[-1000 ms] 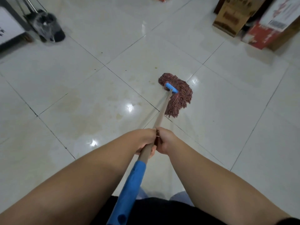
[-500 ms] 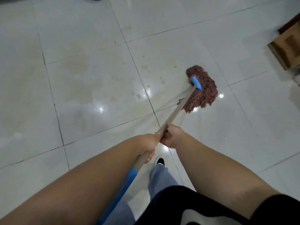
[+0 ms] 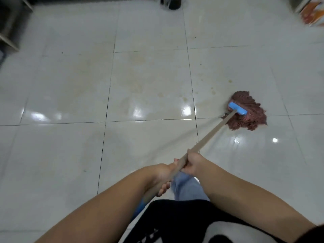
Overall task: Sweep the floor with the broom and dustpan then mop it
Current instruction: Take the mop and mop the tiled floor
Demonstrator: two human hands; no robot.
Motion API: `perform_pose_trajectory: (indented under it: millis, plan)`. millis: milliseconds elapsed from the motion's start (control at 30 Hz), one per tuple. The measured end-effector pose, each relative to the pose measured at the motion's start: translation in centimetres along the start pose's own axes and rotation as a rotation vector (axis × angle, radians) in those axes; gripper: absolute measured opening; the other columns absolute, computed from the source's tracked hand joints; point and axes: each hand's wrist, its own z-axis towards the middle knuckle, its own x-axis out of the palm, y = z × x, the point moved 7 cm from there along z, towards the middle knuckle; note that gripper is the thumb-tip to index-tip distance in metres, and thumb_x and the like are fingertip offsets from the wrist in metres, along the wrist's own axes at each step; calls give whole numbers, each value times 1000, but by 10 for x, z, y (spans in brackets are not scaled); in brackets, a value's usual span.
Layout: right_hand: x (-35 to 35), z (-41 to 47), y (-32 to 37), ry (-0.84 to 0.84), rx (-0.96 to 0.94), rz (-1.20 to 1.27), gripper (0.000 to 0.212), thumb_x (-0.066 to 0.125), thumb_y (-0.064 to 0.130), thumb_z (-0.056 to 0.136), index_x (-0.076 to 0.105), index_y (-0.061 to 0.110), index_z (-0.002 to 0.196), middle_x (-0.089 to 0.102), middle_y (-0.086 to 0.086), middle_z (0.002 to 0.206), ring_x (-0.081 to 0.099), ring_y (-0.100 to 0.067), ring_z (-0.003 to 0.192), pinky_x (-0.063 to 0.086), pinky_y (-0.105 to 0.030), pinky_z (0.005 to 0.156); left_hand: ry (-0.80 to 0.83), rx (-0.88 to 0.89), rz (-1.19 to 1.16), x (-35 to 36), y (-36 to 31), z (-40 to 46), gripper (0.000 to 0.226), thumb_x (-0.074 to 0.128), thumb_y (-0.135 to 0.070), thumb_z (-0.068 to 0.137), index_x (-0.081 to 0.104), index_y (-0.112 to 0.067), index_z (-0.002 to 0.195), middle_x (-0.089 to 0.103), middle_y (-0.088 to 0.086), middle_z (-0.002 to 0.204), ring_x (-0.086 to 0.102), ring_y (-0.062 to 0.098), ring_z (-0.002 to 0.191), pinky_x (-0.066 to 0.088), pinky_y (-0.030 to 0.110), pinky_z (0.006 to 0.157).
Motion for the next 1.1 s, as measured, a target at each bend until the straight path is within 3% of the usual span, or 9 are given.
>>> perform_pose_trajectory:
  millis: [67, 167, 300, 400, 467, 533, 633, 800, 1100]
  plan:
    - [8, -4, -50, 24, 27, -58, 50, 29, 34, 103, 26, 2, 140, 43, -26, 136, 52, -32, 116, 52, -36, 58, -9, -31, -37, 3, 54, -12, 64, 17, -75, 84, 35, -16, 70, 33, -6, 31, 27, 6, 24, 22, 8, 37]
    - [23, -13, -137, 88, 63, -199, 48, 27, 33, 103, 24, 4, 142, 44, -25, 136, 56, -29, 78, 52, -35, 38, -10, -53, -113, 15, 145, -32, 63, 17, -76, 84, 34, -17, 70, 33, -6, 32, 28, 6, 25, 23, 8, 37]
    - [40, -30, -249, 122, 103, -424, 46, 24, 28, 103, 20, 4, 143, 46, -26, 133, 58, -31, 81, 49, -44, 49, -27, -71, -256, 30, 260, -63, 62, 16, -74, 85, 33, -16, 71, 32, -6, 34, 28, 7, 25, 25, 8, 35]
    - [53, -41, -309, 174, 114, -509, 45, 26, 31, 103, 22, 6, 140, 56, -29, 117, 65, -31, 58, 51, -41, 43, -66, -91, -344, 36, 323, -77, 61, 18, -73, 86, 34, -16, 73, 33, -6, 35, 28, 7, 26, 25, 8, 36]
    - [60, -50, -334, 185, 106, -527, 43, 26, 33, 103, 24, 6, 137, 59, -29, 111, 64, -29, 44, 50, -42, 50, -92, -118, -360, 37, 348, -85, 61, 20, -73, 85, 34, -15, 74, 34, -5, 35, 29, 8, 27, 26, 8, 36]
    - [62, -55, -350, 187, 114, -531, 43, 29, 34, 102, 28, 7, 136, 56, -28, 120, 67, -31, 60, 49, -41, 59, -114, -141, -351, 38, 362, -88, 60, 21, -71, 86, 36, -14, 74, 35, -4, 36, 30, 9, 27, 28, 8, 37]
    - [64, -52, -347, 148, 96, -509, 42, 35, 34, 101, 34, 9, 135, 56, -23, 124, 65, -30, 96, 49, -40, 69, -140, -148, -323, 33, 359, -84, 58, 20, -67, 88, 38, -14, 74, 36, -3, 37, 31, 9, 28, 29, 10, 38]
    - [66, -42, -304, 91, 27, -545, 43, 32, 35, 102, 36, 7, 133, 58, -17, 72, 57, -22, 58, 49, -37, 60, -103, -130, -339, 27, 316, -76, 62, 16, -72, 86, 34, -15, 68, 35, -3, 36, 30, 10, 26, 31, 9, 36]
    - [42, -22, -144, 44, -36, -470, 40, 33, 32, 102, 39, 7, 133, 55, -16, 69, 55, -20, 54, 47, -36, 54, -81, -99, -373, 23, 156, -47, 62, 23, -73, 83, 36, -14, 71, 31, -1, 45, 29, 10, 25, 33, 9, 38]
